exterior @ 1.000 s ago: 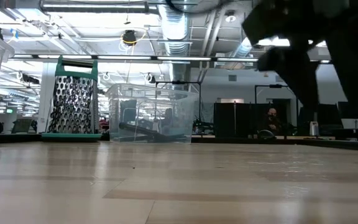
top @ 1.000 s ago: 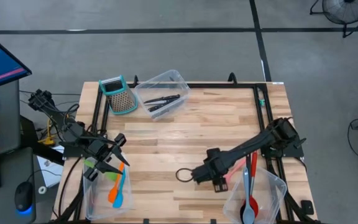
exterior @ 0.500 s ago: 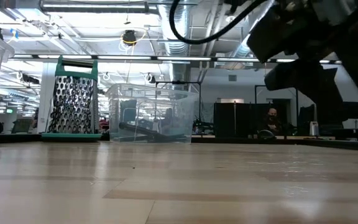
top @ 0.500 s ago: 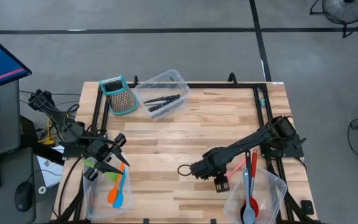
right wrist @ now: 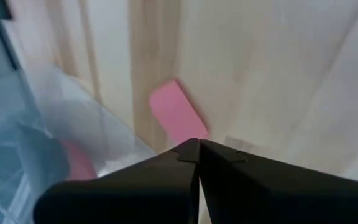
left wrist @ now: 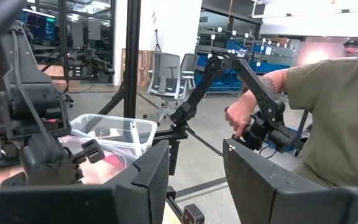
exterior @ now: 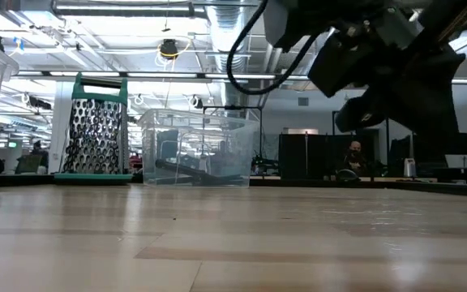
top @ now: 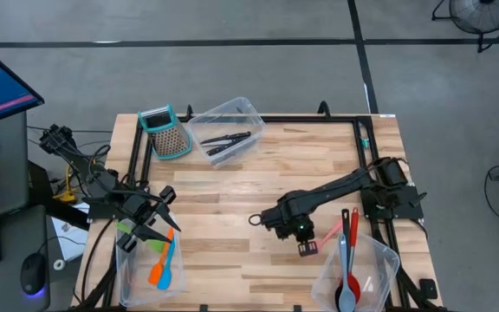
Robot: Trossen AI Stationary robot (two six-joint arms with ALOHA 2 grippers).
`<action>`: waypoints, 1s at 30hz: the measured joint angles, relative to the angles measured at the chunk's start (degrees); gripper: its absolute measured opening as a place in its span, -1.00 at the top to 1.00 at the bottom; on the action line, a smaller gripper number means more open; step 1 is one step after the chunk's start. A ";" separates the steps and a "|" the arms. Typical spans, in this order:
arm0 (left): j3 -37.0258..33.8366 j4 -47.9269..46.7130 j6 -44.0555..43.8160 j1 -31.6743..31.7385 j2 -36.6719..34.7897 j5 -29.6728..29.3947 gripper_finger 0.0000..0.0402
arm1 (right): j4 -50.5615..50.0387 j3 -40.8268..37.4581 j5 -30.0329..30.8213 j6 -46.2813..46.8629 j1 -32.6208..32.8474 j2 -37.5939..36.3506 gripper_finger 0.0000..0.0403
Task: Pick & Place Kitchen Items
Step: Put the pink spatula into the bottom left transparent bin
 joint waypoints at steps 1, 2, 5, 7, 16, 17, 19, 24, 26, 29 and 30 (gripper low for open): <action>0.00 -0.01 -0.02 0.02 0.00 0.00 0.35 | 0.75 0.07 -0.54 -0.29 0.02 0.66 0.99; 0.00 -0.01 -0.02 0.02 0.00 0.00 0.35 | 1.36 0.09 -1.08 -0.70 0.04 1.61 0.99; 0.00 0.02 0.00 0.00 -0.02 0.00 0.35 | -1.00 -0.14 -3.21 -2.51 0.37 4.31 1.00; 0.00 -0.08 0.00 0.02 0.00 -0.02 0.35 | -0.76 0.08 -5.25 -3.96 0.72 6.43 1.00; 0.00 -0.82 0.00 0.02 -0.02 0.00 0.35 | -0.77 1.05 -9.59 -8.79 2.40 12.21 1.00; 0.00 -0.82 0.02 0.02 -0.02 0.00 0.35 | -0.57 1.05 -9.58 -8.96 2.43 12.13 1.00; 0.00 -0.84 0.02 0.02 -0.02 0.00 0.35 | 0.15 0.97 -9.31 -8.96 2.56 12.12 1.00; 0.00 -0.87 -0.02 0.02 -0.02 0.00 0.35 | 2.04 0.94 -6.57 -7.46 3.03 12.05 1.00; 0.00 -0.88 -0.02 0.02 -0.02 0.00 0.35 | 3.41 0.94 -4.39 -6.30 3.52 11.79 1.00; 0.00 -0.89 -0.04 0.02 -0.02 0.00 0.35 | 4.51 1.06 0.25 -5.49 4.13 11.68 1.00; 0.00 -0.89 0.00 0.02 -0.02 0.00 0.35 | 4.61 1.11 1.54 -5.49 4.04 11.66 1.00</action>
